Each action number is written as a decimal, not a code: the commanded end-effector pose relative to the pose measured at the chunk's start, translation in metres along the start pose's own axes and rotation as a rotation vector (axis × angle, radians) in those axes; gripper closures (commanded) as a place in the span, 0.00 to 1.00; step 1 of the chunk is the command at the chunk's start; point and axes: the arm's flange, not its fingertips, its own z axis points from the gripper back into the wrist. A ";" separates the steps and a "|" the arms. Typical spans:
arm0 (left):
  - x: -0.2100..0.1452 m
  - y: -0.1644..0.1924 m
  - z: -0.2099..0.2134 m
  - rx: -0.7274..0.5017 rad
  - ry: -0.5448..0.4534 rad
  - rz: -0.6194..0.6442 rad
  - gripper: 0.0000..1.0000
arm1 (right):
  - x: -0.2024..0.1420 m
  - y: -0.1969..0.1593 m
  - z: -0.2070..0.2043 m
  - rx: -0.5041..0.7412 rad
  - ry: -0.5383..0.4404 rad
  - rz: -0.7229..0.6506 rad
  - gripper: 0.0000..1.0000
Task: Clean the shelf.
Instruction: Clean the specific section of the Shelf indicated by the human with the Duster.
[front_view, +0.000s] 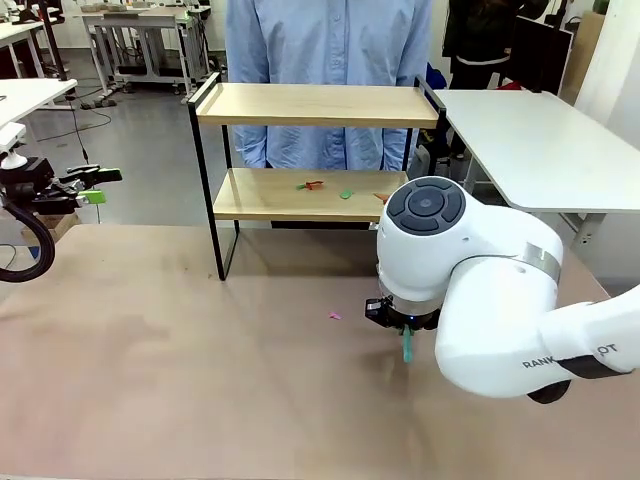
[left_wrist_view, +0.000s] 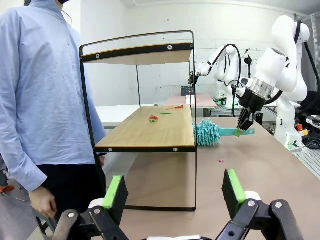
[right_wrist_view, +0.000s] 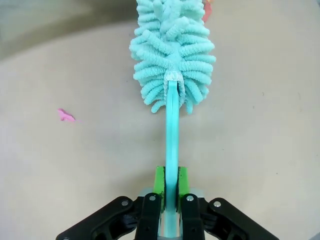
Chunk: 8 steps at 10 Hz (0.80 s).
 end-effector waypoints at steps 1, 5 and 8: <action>0.004 -0.003 -0.001 -0.002 -0.001 -0.002 0.00 | 0.004 -0.010 0.024 0.083 -0.053 0.057 0.87; 0.004 -0.003 -0.001 -0.002 -0.001 -0.002 0.00 | 0.006 -0.043 0.068 0.316 0.016 0.319 0.87; 0.004 -0.003 -0.001 -0.002 -0.001 -0.002 0.00 | 0.010 -0.076 0.097 0.429 0.157 0.534 0.87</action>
